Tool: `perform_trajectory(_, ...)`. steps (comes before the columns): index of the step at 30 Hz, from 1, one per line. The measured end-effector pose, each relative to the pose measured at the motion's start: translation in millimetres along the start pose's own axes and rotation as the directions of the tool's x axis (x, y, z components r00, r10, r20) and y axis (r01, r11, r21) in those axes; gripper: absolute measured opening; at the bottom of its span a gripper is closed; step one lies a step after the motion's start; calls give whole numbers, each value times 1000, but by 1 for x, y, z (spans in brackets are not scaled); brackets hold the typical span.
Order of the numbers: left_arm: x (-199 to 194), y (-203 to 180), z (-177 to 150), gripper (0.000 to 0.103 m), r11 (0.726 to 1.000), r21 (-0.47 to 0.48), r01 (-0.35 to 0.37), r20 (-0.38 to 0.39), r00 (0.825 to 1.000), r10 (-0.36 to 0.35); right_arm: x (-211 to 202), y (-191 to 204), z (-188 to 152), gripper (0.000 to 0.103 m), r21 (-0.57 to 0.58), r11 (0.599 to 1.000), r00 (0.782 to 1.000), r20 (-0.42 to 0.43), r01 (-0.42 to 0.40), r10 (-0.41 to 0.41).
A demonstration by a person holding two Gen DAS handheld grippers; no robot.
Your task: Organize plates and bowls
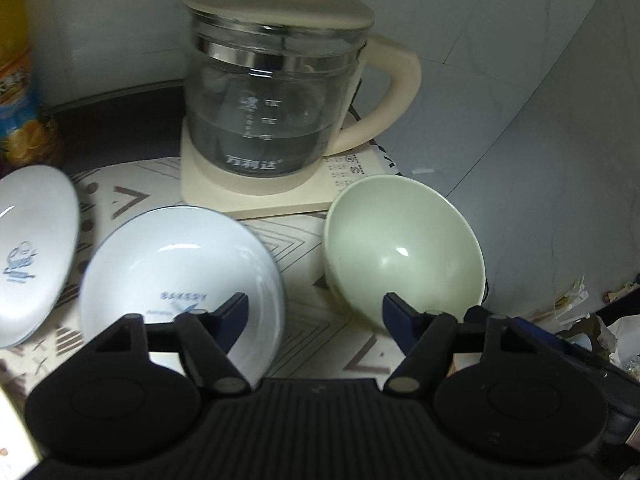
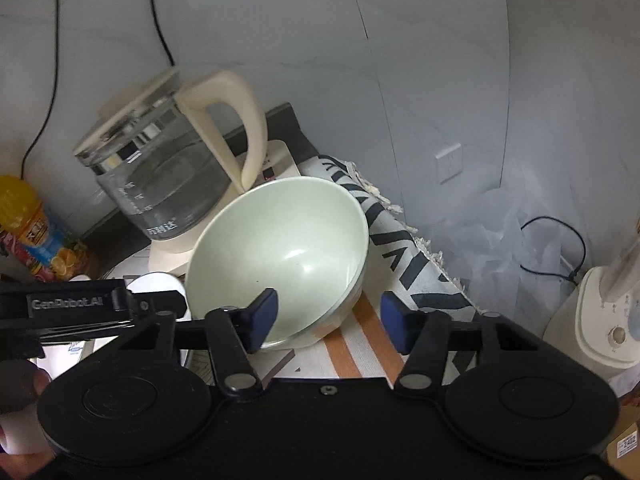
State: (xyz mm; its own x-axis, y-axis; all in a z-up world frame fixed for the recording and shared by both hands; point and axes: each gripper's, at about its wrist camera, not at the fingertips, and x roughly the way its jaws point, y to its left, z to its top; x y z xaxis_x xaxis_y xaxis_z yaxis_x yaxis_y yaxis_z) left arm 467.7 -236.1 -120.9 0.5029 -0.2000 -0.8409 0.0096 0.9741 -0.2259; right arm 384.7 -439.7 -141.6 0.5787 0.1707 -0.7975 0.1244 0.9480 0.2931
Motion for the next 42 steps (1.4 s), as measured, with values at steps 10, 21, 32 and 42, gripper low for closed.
perform_trajectory(10, 46, -6, 7, 35, 999, -46, 10, -60, 998, -13, 31, 0, 0, 33, 47, 999, 999, -50, 9, -7)
perform_trajectory(21, 55, -16, 3, 14, 998, -70, 4, -49, 999, -7, 20, -2, -5, 27, 47, 999, 1000, -5, 4, -3)
perform_trajectory(32, 18, -13, -6, 14, 997, -73, 8, -9, 1000, -9, -13, 10, -9, 27, 28, 999, 999, 39, -39, 38)
perform_trajectory(42, -39, -1, -23, 14, 996, -91, -11, 38, 999, 14, -61, 34, -23, 27, -31, 993, 989, 87, -114, 116)
